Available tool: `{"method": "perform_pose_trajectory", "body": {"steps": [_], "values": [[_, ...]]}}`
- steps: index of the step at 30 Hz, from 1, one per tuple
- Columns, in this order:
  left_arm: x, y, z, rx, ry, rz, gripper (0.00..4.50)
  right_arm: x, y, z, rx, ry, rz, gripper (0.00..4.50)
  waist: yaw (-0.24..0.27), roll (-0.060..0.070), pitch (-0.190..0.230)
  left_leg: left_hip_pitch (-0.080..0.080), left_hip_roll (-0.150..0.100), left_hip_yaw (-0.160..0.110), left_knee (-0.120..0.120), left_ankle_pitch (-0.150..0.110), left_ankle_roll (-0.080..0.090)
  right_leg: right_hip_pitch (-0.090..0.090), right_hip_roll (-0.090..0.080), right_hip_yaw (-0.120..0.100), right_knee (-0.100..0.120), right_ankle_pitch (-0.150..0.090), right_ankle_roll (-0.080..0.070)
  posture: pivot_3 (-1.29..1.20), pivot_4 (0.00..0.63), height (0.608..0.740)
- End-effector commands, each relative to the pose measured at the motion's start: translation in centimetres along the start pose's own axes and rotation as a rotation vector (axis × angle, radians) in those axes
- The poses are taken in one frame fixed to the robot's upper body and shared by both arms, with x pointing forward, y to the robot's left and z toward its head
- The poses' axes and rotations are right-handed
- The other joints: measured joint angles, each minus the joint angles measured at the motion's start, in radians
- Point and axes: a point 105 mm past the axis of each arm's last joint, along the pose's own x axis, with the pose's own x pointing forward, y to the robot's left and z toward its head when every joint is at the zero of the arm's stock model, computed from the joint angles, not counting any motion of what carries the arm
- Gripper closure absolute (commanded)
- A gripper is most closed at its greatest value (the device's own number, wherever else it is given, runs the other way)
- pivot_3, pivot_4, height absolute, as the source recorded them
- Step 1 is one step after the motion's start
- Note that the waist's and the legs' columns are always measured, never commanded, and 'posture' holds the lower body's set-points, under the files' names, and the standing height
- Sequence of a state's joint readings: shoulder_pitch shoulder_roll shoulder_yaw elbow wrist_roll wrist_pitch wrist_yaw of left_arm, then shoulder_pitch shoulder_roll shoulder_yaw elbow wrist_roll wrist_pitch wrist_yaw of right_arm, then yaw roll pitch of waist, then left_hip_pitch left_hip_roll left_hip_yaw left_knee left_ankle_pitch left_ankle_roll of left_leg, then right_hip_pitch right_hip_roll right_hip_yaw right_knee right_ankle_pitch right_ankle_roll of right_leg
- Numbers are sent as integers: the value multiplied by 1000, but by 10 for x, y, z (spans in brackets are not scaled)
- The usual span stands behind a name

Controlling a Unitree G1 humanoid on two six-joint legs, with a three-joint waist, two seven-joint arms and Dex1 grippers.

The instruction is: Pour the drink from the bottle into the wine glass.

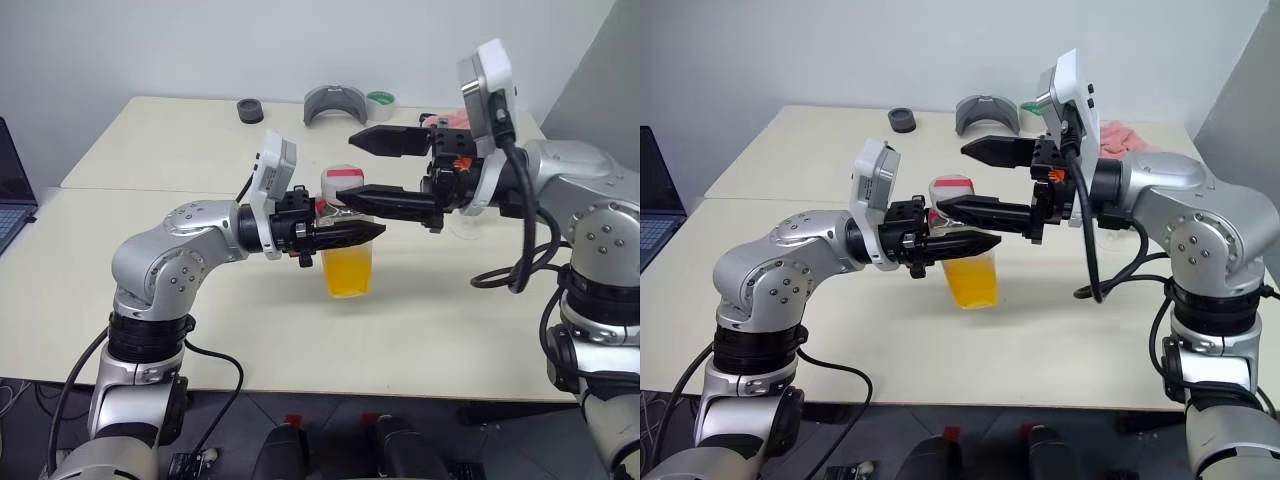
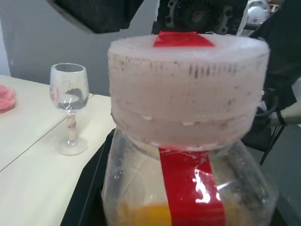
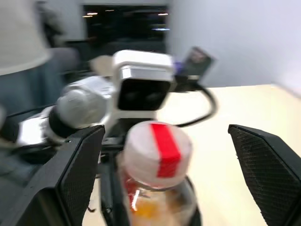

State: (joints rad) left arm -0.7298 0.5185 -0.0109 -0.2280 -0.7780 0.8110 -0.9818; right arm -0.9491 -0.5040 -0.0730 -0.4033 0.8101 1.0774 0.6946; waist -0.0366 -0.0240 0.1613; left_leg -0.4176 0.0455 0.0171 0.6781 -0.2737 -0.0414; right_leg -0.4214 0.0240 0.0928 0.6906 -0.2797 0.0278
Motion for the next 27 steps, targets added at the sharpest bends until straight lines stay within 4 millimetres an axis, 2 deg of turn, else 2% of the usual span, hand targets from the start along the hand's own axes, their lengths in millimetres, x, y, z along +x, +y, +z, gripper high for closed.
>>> {"method": "perform_pose_trajectory", "body": {"steps": [1, 6, 14, 17, 23, 27], "values": [[2, 3, 14, 77, -16, -24, 2531, 1, 1, 11, -49, -39, -120, 15, 0, 0, 0, 0, 0, 0, 0, 0, 0, 0, 0, 0, 0, 0, 0, 0, 150, 740], [8, 9, 15, 91, -17, -40, 2531, 12, 8, 15, -27, -62, -159, 15, 1, 0, 0, 0, 0, 0, 0, 0, 0, 0, 0, 0, 0, 0, 0, 0, 150, 740], [10, 11, 13, 102, -6, -58, 2531, 17, 10, 13, 16, -57, -147, 15, 2, 0, 0, -1, 0, 0, 0, 0, 0, 0, 0, 0, -1, 0, 0, 0, 150, 740], [9, 11, 14, 106, -6, -54, 2531, 16, 10, 6, 29, -41, -138, 653, 1, 0, 0, -1, -1, 0, 0, 0, 0, 0, 0, 0, -1, 0, 0, 0, 150, 740], [6, 7, 13, 109, 2, -51, 2531, 14, 9, -8, 33, -5, -121, 2688, 1, 1, 0, -1, 0, 0, 0, 0, 0, 0, 0, 0, -1, -1, 0, 0, 150, 740], [6, 7, 14, 112, 0, -44, 2531, 14, 8, -9, 36, -6, -119, 2672, 1, 1, 0, -1, 0, 0, 0, 0, 0, 0, 1, 0, -1, -1, 0, 0, 150, 740]]}}
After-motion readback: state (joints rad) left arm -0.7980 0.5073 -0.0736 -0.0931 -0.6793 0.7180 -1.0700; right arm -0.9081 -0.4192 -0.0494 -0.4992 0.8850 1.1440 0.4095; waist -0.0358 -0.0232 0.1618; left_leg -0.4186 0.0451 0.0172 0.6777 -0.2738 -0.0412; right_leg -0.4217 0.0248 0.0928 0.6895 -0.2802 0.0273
